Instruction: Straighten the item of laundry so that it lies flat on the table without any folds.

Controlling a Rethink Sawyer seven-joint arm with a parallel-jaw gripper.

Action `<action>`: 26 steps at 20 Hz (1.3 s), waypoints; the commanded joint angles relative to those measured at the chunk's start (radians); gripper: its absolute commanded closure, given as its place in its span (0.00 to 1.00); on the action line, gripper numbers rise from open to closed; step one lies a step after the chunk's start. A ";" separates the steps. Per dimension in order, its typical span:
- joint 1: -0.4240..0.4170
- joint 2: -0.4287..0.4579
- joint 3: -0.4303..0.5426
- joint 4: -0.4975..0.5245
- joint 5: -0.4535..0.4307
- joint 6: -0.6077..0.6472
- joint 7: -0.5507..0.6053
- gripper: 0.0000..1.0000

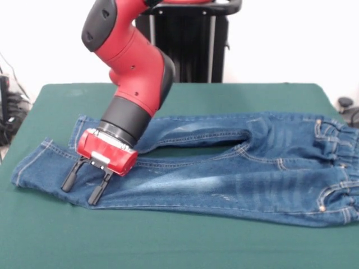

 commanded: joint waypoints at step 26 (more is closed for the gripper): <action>-0.538 -0.562 0.912 0.193 -0.826 0.752 -0.175 0.00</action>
